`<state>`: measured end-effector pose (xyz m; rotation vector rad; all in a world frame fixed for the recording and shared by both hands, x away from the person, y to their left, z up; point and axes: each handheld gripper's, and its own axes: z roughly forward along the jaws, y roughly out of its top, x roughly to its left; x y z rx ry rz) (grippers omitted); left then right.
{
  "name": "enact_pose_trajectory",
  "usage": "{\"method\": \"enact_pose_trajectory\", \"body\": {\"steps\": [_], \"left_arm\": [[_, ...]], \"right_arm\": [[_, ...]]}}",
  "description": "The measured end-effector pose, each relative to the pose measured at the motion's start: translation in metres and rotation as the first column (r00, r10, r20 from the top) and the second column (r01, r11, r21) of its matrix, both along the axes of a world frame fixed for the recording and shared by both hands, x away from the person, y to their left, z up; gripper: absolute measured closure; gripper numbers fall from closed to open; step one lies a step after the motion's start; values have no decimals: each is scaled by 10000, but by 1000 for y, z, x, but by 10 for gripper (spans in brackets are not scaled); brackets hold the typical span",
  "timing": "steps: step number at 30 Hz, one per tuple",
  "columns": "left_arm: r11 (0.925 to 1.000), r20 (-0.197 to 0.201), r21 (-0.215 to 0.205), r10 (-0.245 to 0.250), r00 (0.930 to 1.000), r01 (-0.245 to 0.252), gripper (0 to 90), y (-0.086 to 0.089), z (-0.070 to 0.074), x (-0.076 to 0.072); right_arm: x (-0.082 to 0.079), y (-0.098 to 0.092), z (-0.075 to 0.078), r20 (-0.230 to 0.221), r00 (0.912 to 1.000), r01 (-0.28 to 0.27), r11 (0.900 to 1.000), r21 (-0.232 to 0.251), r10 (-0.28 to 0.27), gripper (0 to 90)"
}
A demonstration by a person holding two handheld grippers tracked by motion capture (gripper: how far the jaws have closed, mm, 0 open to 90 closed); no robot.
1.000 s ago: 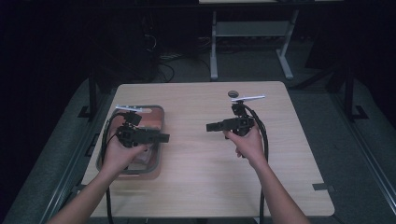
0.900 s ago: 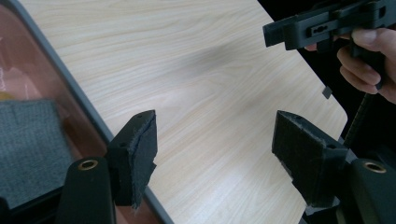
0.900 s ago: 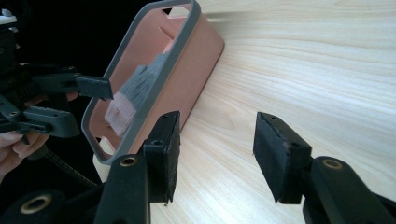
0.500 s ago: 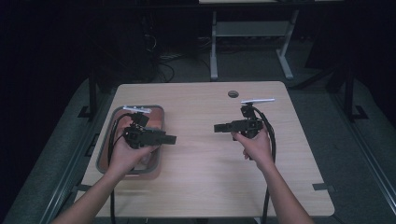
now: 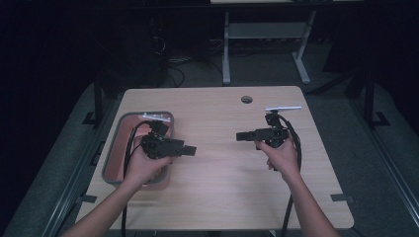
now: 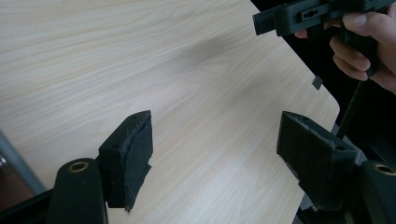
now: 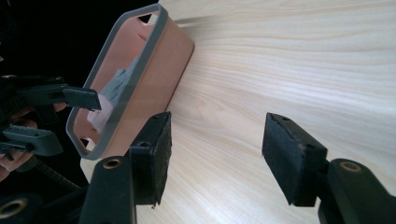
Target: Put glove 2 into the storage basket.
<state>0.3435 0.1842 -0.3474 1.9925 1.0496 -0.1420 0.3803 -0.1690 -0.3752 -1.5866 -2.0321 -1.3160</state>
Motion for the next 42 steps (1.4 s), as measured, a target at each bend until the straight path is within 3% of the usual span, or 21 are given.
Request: {"method": "enact_pose_trajectory", "body": {"steps": [12,42], "left_arm": [[9994,69,118,-338,9994,337,260,-17,-3,-3],[9937,-31,-194,-1103,9939,1103,254,-59,-22,-18]], "right_arm": [[-6,-24,-7,-38,9991,426,9991,14,-426,388],[-26,-72,-33,-414,9926,1130,9931,-318,-1143,378]]}}
